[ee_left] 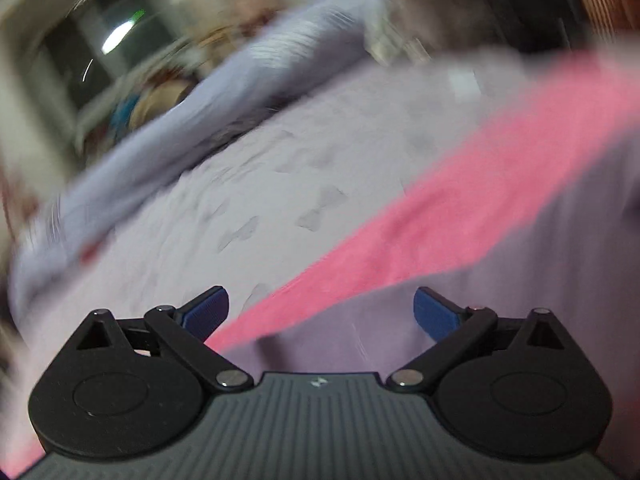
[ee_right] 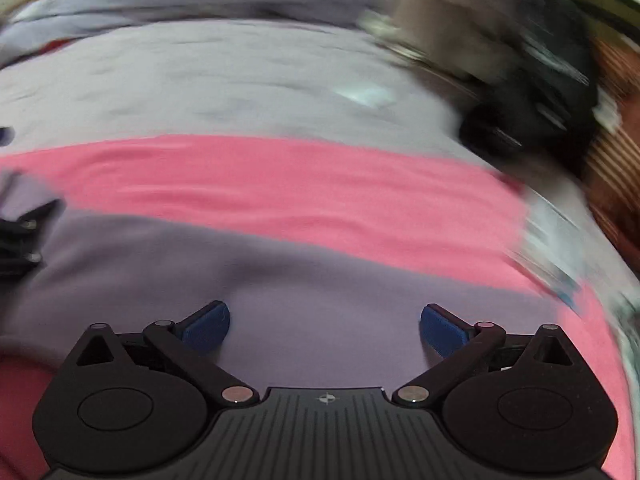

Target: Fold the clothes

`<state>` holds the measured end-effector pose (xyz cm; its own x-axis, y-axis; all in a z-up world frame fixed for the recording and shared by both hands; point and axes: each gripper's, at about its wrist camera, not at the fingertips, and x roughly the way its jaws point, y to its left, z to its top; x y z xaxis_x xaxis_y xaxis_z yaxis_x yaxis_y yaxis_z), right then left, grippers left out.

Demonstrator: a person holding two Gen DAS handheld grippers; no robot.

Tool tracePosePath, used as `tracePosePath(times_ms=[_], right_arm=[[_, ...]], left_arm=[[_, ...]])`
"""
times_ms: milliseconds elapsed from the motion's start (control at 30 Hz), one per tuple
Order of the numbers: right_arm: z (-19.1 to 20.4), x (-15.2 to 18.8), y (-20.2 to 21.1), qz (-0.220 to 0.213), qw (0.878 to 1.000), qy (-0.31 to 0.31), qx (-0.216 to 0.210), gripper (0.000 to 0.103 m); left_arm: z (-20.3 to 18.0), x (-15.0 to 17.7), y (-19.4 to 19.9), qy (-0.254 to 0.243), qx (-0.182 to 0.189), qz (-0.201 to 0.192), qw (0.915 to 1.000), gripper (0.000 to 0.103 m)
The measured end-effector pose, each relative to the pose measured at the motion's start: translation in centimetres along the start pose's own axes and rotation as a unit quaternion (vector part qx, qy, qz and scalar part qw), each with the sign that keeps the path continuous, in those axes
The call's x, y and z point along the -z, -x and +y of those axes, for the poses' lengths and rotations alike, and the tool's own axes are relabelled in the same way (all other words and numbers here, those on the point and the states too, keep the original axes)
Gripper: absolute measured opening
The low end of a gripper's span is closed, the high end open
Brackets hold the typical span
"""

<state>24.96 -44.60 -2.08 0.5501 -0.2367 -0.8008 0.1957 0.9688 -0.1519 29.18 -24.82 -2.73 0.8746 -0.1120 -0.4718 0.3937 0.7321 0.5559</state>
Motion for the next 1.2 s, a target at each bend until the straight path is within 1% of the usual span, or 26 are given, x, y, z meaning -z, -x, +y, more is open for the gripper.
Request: tracePosePath(times_ms=[33,100,167,233,300,367,433,500,533,567,600,667,700,733,767,800,867,900,933,1000,1033,1067,1100,1133,1167,1200], right_arm=[[-2.3,0.4,-0.2,0.007,1.000,-0.025,0.006,0.103],[-6.8,1.1,-0.7,0.021,0.997,-0.075,0.016,0.102],[-9.4,1.6,-0.5,0.023,0.998,-0.065,-0.005,0.102],[-9.8,1.3,0.0,0.026,0.998,-0.050,-0.015,0.102],[-8.2,0.8,1.4,0.006,1.000,-0.020,0.020,0.102],[-4.7,1.9,2.8,-0.020,0.999,0.043,0.006,0.102],[-1.1,3.2,4.2,-0.046,0.993,0.106,-0.010,0.102],[2.4,4.4,5.5,-0.071,0.983,0.168,-0.025,0.103],[4.2,5.0,6.2,-0.084,0.976,0.199,-0.033,0.103],[5.9,5.6,6.9,-0.096,0.967,0.230,-0.041,0.103],[7.7,6.2,7.6,-0.109,0.958,0.261,-0.048,0.103],[9.1,6.5,6.4,-0.120,0.951,0.283,-0.016,0.103],[8.3,6.1,5.8,-0.121,0.956,0.268,-0.002,0.103],[7.1,5.7,5.1,-0.114,0.962,0.247,0.023,0.103],[5.3,5.3,4.2,-0.101,0.967,0.228,0.063,0.103],[2.6,5.1,3.3,-0.080,0.971,0.202,0.101,0.103],[-3.7,4.7,1.8,-0.037,0.979,0.127,0.157,0.103],[-6.7,4.6,1.5,-0.022,0.981,0.084,0.173,0.103],[-9.0,4.4,1.2,0.000,0.979,0.051,0.199,0.103],[-13.1,3.9,0.8,0.039,0.968,0.000,0.248,0.103],[-14.2,3.8,1.1,0.043,0.965,-0.017,0.259,0.102],[-14.9,3.6,1.5,0.042,0.964,-0.037,0.258,0.101],[-15.4,3.2,2.2,0.036,0.970,-0.064,0.233,0.101],[-15.6,3.0,2.7,0.026,0.976,-0.092,0.193,0.101],[-15.8,2.9,3.4,0.015,0.981,-0.133,0.140,0.101],[-15.9,3.0,3.9,0.010,0.980,-0.179,0.090,0.101]], left_arm=[[0.3,-0.3,-1.0,0.013,0.002,0.013,0.9998,0.103],[1.7,-0.7,-3.0,0.058,0.013,0.048,0.9971,0.103],[3.2,-0.6,-4.0,0.108,0.037,0.067,0.9912,0.103],[4.1,-0.5,-4.4,0.136,0.053,0.076,0.9865,0.103],[4.8,-0.5,-4.0,0.151,0.057,0.081,0.9836,0.103],[5.8,-0.1,-2.9,0.174,0.046,0.090,0.9796,0.102],[7.3,0.7,-1.2,0.205,0.034,0.091,0.9740,0.102],[8.8,2.1,0.9,0.246,0.031,0.094,0.9642,0.102],[9.2,2.9,1.7,0.260,0.029,0.103,0.9598,0.102],[9.3,3.9,2.1,0.263,0.022,0.122,0.9567,0.102],[9.3,5.0,2.4,0.273,0.019,0.127,0.9535,0.102],[9.4,7.2,3.0,0.294,0.016,0.131,0.9465,0.103],[9.7,7.7,3.0,0.307,0.021,0.133,0.9420,0.103],[10.1,8.0,2.9,0.321,0.026,0.135,0.9371,0.103],[10.1,8.1,2.9,0.321,0.026,0.135,0.9372,0.103],[10.1,8.0,2.8,0.318,0.026,0.134,0.9382,0.103],[10.1,8.1,2.9,0.316,0.024,0.130,0.9394,0.103],[10.1,8.1,3.0,0.318,0.025,0.129,0.9390,0.103],[10.0,8.2,3.0,0.319,0.025,0.128,0.9388,0.103],[10.0,8.2,3.0,0.320,0.026,0.126,0.9386,0.103],[10.0,8.3,3.0,0.321,0.026,0.126,0.9384,0.103],[9.9,8.3,3.0,0.321,0.026,0.125,0.9383,0.103],[9.9,8.3,3.0,0.322,0.026,0.124,0.9382,0.103],[9.9,8.4,3.1,0.323,0.027,0.123,0.9380,0.103],[9.9,8.4,3.1,0.322,0.026,0.123,0.9383,0.103],[9.9,8.4,3.1,0.322,0.026,0.123,0.9383,0.103]])
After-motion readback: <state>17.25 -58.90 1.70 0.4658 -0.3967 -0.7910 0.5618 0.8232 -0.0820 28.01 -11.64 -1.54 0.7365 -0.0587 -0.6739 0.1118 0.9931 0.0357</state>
